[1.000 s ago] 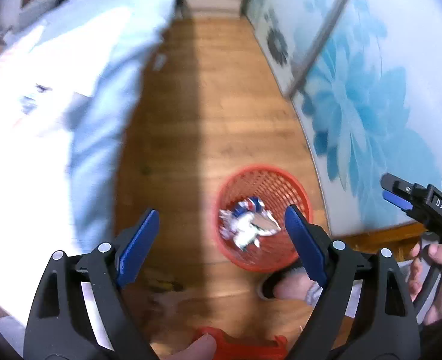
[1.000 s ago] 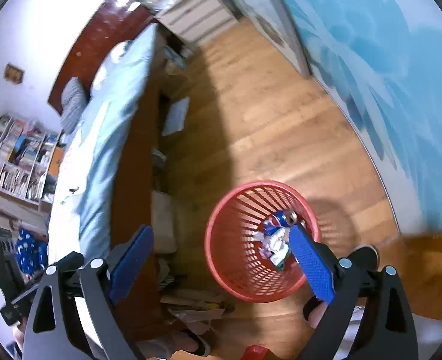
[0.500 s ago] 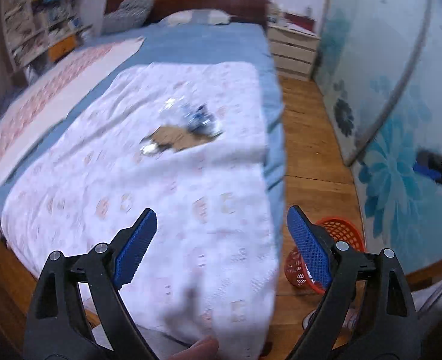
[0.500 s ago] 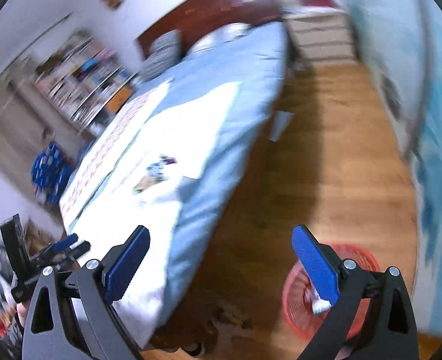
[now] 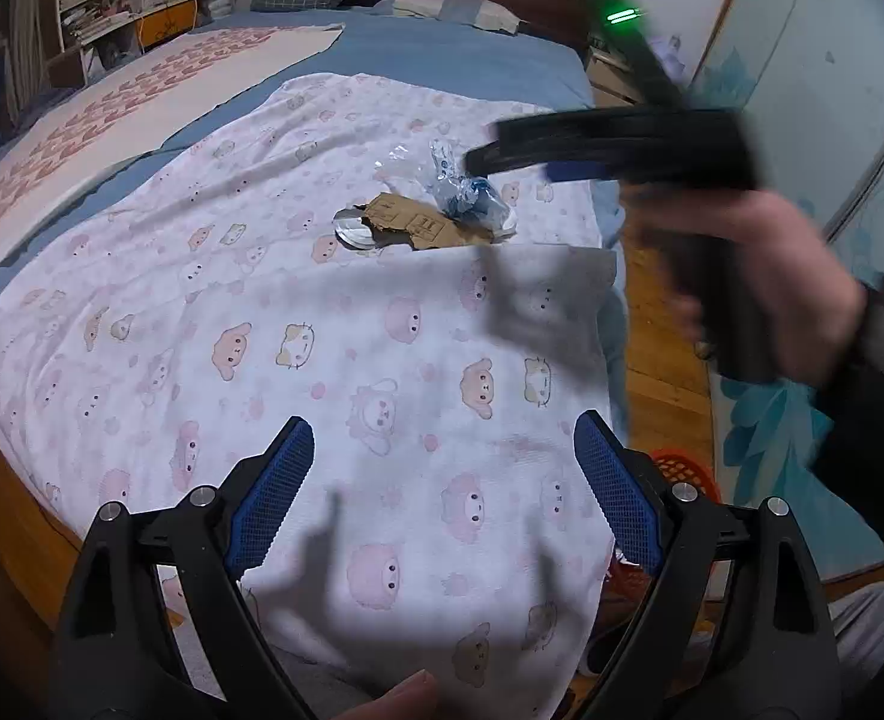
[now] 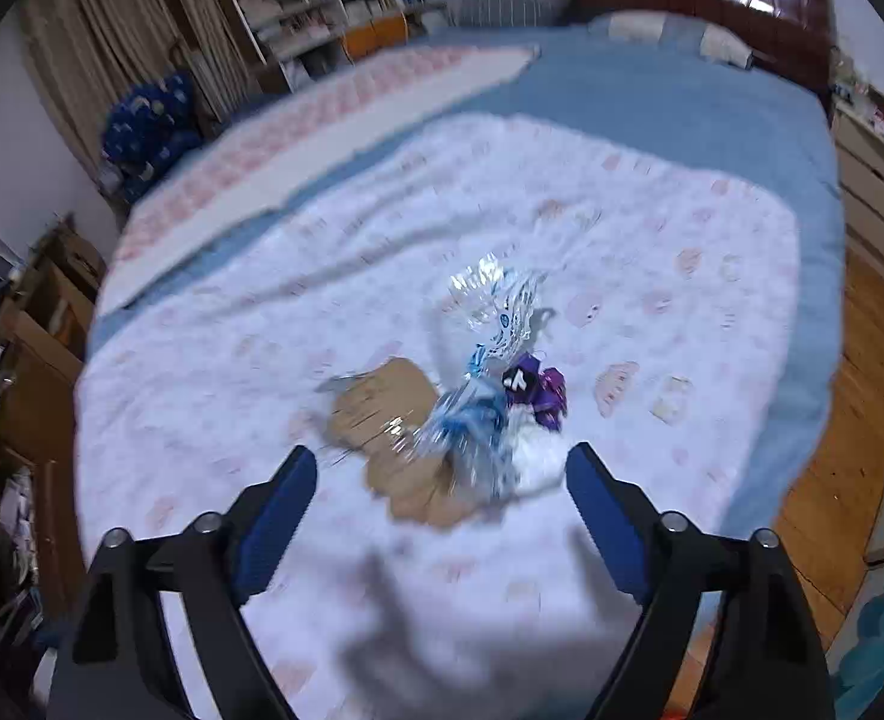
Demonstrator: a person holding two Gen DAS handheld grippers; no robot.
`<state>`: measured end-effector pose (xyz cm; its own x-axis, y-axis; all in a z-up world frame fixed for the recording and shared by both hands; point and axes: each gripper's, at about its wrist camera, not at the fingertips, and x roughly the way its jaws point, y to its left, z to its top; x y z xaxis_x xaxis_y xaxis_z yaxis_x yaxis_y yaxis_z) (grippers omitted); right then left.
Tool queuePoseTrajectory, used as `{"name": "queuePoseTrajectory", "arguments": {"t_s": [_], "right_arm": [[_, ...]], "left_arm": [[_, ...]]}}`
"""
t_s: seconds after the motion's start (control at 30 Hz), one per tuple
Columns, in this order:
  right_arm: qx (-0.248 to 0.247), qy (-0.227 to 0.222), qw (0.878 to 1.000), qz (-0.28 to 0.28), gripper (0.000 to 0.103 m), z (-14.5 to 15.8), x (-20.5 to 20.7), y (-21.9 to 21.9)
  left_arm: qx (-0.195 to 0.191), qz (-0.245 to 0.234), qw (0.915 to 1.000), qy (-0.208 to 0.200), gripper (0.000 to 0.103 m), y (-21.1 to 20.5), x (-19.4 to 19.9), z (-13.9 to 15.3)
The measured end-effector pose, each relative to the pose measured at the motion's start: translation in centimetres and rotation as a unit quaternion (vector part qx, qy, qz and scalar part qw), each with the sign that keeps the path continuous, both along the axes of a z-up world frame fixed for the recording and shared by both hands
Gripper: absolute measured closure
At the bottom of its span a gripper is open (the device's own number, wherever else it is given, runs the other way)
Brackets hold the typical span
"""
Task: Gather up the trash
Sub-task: 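Move back to the bed and grasp the clear plastic bag with the right tool, then grasp the brown cardboard piece with the left tool while the right tool holds the plastic bag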
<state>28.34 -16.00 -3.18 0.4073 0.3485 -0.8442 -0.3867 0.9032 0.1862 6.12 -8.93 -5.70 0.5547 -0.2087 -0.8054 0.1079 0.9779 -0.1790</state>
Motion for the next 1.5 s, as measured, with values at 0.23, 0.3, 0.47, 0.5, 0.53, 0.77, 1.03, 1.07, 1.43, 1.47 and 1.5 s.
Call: {"name": "queuePoseTrajectory", "arguments": {"t_s": [0.23,0.3,0.47,0.5,0.53,0.77,1.03,1.07,1.43,1.47,1.5], "right_arm": [[0.045,0.063,0.996,-0.042,0.076,-4.2,3.0,-1.0],[0.067,0.05,0.996,-0.041,0.077,-3.1,2.2,-1.7],[0.157,0.008,0.986,-0.048,0.077,2.3,-1.8,-6.0],[0.174,-0.002,0.983,-0.055,0.077,3.6,-3.4,-7.5],[0.185,-0.01,0.981,-0.06,0.077,4.2,-3.9,-8.2],[0.215,-0.027,0.969,-0.116,0.077,5.4,-10.7,-15.6],[0.223,0.007,0.958,-0.179,0.077,1.5,-16.0,-21.8],[0.224,0.009,0.957,-0.184,0.077,1.2,-16.5,-22.4],[0.212,0.016,0.962,-0.171,0.075,-0.8,-16.9,-22.7],[0.212,0.016,0.962,-0.17,0.075,-0.6,-17.1,-22.6],[0.214,0.016,0.962,-0.169,0.075,-0.4,-17.2,-22.5]], "left_arm": [[-0.008,0.01,0.9999,0.007,0.015,0.9,0.9,-0.2],[-0.015,0.016,0.9998,0.005,0.015,1.4,1.2,0.0],[-0.034,0.03,0.9989,0.007,0.015,2.9,4.4,0.3],[-0.037,0.031,0.9988,0.007,0.015,3.1,5.2,0.4],[-0.043,0.032,0.9985,0.008,0.015,3.3,6.3,0.3],[-0.09,0.054,0.9938,0.035,0.015,2.3,15.3,-2.3],[-0.172,0.109,0.97,0.132,0.015,-0.8,19.5,-7.7],[-0.176,0.115,0.9685,0.134,0.015,-0.8,19.5,-8.2],[-0.181,0.151,0.965,0.115,0.084,1.1,20.5,-9.2],[-0.19,0.152,0.9637,0.11,0.088,1.3,20.3,-8.9],[-0.197,0.151,0.9629,0.105,0.091,1.5,20.4,-8.5]]}}
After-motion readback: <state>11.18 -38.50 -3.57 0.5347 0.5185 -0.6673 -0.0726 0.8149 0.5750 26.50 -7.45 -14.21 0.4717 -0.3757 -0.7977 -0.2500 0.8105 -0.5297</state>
